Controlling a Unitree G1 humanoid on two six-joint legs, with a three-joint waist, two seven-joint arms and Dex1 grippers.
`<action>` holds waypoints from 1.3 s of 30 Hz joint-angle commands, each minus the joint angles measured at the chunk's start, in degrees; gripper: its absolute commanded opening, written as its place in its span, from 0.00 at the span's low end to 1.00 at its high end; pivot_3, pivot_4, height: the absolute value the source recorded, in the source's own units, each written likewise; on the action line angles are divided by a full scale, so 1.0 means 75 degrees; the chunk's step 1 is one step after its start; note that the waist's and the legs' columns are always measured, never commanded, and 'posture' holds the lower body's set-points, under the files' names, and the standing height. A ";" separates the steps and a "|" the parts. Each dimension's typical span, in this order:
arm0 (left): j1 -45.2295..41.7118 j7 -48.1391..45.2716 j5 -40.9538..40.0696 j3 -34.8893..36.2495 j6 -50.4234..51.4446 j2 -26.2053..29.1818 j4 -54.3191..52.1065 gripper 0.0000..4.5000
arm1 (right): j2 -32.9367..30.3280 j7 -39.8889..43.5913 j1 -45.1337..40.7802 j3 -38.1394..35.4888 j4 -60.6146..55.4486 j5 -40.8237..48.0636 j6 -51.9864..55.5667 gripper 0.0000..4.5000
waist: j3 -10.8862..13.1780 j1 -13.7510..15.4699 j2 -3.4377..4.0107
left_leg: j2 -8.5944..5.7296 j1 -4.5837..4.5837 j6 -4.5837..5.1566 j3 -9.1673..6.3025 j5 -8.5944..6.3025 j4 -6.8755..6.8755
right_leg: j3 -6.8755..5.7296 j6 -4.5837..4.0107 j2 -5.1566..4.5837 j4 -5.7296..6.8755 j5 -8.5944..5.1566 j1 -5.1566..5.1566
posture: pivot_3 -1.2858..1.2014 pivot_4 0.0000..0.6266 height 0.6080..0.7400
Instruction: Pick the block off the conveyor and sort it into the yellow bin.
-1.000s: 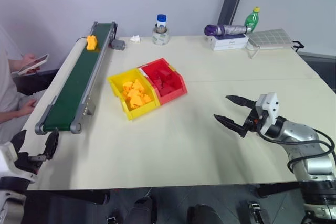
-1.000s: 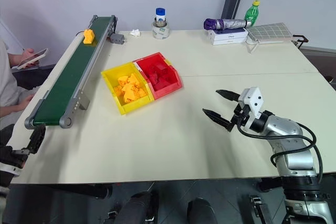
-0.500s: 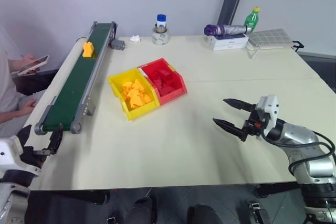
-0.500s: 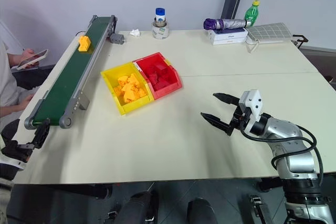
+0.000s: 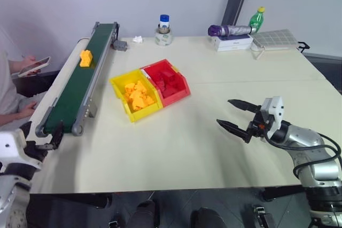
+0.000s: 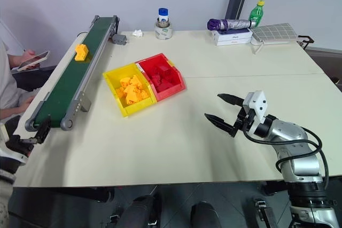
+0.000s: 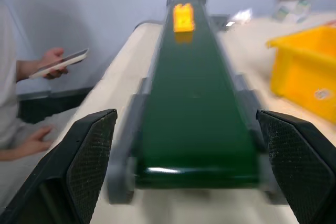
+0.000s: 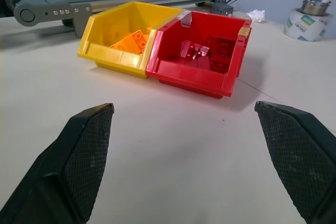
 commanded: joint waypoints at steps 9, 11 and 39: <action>-0.4671 -0.0043 0.0644 -0.1486 0.1873 0.2229 0.3205 0.99 | 0.0162 -0.0185 -0.0014 0.0033 -0.0458 -0.0019 -0.0088 1.00 | -0.0002 -0.0023 -0.0006 | -0.0003 -0.0004 0.0019 0.0007 0.0015 0.0007 | 0.0000 0.0045 0.0010 0.0038 0.0028 0.0010 | 0.52 0.24 1.00; -0.5423 -0.0199 0.0825 -0.1795 0.1807 0.2314 0.3950 0.99 | 0.0169 -0.0249 -0.0004 0.0025 -0.0530 -0.0014 -0.0076 1.00 | 0.0000 -0.0015 -0.0008 | -0.0003 -0.0004 0.0018 0.0022 0.0016 0.0007 | 0.0004 0.0054 0.0010 0.0073 0.0030 -0.0006 | 0.52 0.24 1.00; -0.7968 -0.1498 0.2071 -0.2804 0.0418 0.1847 0.8564 0.72 | 0.0140 -0.0745 0.0439 -0.0025 -0.1282 0.0026 0.0120 1.00 | 0.0005 -0.0018 -0.0034 | 0.0027 0.0006 0.0012 0.0081 0.0025 0.0040 | 0.0020 0.0074 0.0049 0.0121 0.0039 -0.0016 | 0.52 0.24 1.00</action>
